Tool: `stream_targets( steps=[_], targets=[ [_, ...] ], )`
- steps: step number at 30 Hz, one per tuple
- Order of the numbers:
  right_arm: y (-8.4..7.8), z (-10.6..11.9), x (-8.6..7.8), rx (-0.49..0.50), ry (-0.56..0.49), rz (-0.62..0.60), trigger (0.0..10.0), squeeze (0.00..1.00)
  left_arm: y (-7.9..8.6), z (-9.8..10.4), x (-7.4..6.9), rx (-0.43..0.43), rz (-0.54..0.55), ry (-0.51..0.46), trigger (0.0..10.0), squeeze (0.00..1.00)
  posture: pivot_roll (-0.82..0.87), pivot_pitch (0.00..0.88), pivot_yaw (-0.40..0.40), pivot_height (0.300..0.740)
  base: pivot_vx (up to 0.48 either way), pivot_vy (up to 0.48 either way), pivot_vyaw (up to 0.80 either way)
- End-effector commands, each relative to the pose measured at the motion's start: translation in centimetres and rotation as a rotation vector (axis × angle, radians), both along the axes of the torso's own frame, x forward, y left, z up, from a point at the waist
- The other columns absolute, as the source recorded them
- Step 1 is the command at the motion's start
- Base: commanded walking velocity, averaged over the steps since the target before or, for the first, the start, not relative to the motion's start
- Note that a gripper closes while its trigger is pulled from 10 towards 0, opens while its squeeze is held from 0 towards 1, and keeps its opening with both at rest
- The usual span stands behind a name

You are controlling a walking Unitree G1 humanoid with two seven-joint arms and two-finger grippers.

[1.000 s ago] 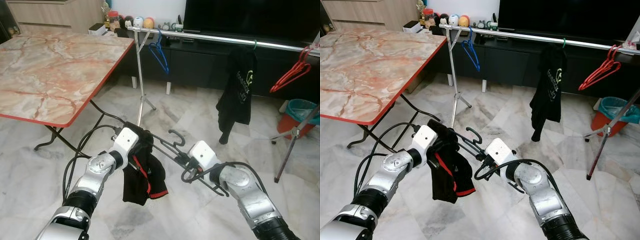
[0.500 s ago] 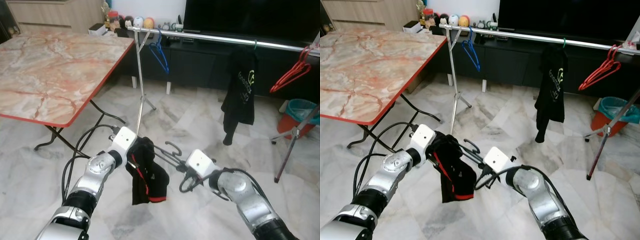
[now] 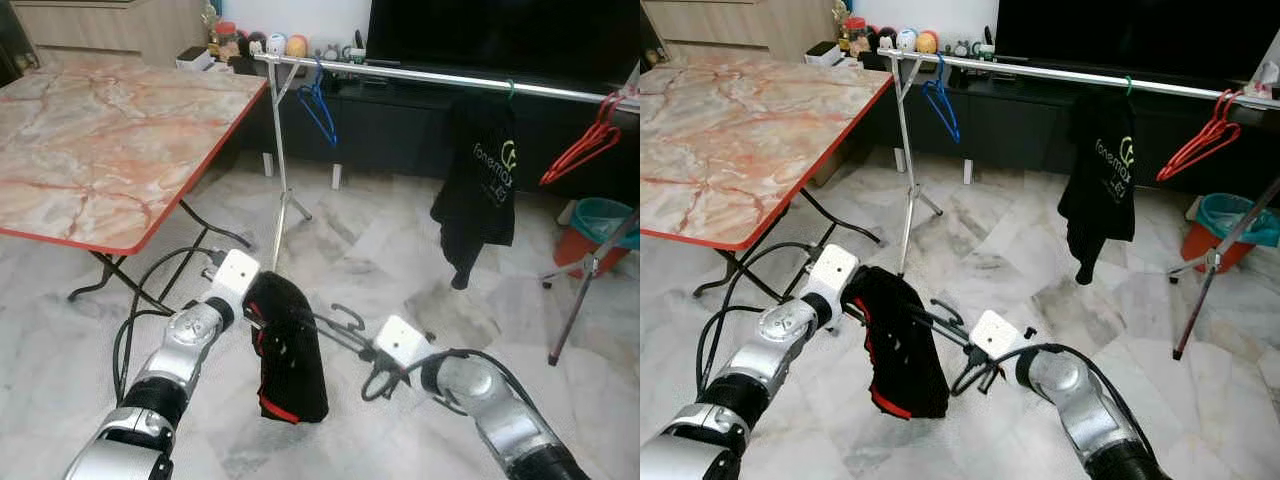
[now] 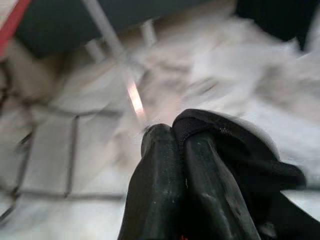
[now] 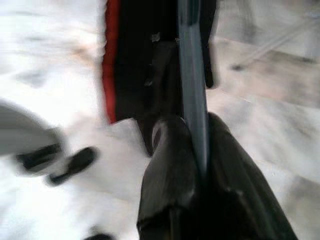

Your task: Hang hanger

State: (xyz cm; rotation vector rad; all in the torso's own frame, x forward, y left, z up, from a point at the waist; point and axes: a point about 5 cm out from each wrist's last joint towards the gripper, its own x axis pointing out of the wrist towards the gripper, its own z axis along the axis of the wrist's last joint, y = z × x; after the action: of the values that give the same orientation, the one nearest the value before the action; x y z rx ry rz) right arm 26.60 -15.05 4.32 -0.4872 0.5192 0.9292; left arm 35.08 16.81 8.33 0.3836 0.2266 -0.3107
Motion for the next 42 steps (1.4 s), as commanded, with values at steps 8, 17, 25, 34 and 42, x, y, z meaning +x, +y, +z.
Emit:
stream_targets(
  steps=[8, 17, 25, 34, 42],
  targets=[
    [-1.5, 1.0, -1.0, -0.115, 0.036, 0.138, 10.0, 0.0, 1.6, -0.9, -0.2, 0.002, 0.162, 0.023, 10.0, 0.0, 0.07, 0.0, 0.006, 0.74, 0.0, 0.0, 0.0],
    [-2.0, 4.2, -0.3, 0.074, -0.008, 0.079, 10.0, 0.0, 3.5, -3.1, -1.7, 0.063, 0.218, 0.122, 10.0, 0.0, 0.06, 0.0, 0.012, 0.74, 0.0, 0.0, 0.0],
    [-2.2, 5.7, 3.0, 0.263, -0.229, -0.261, 10.0, 0.0, 2.5, -2.7, -2.5, -0.073, 0.183, 0.014, 10.0, 0.0, 0.06, 0.0, 0.01, 0.74, 0.0, 0.0, 0.0],
    [-1.5, 1.6, 2.3, 0.411, -0.276, -0.826, 10.0, 0.0, 1.1, 0.1, -4.1, -0.283, 0.182, -0.214, 10.0, 0.0, 0.11, 0.0, -0.025, 0.74, 0.0, 0.0, 0.0],
    [-3.9, 0.9, -1.6, 0.465, -0.391, -1.117, 10.0, 0.0, 0.5, 2.8, -5.5, -0.4, 0.201, -0.322, 10.0, 0.0, 0.12, 0.0, -0.035, 0.74, 0.0, 0.0, 0.0]
  ],
)
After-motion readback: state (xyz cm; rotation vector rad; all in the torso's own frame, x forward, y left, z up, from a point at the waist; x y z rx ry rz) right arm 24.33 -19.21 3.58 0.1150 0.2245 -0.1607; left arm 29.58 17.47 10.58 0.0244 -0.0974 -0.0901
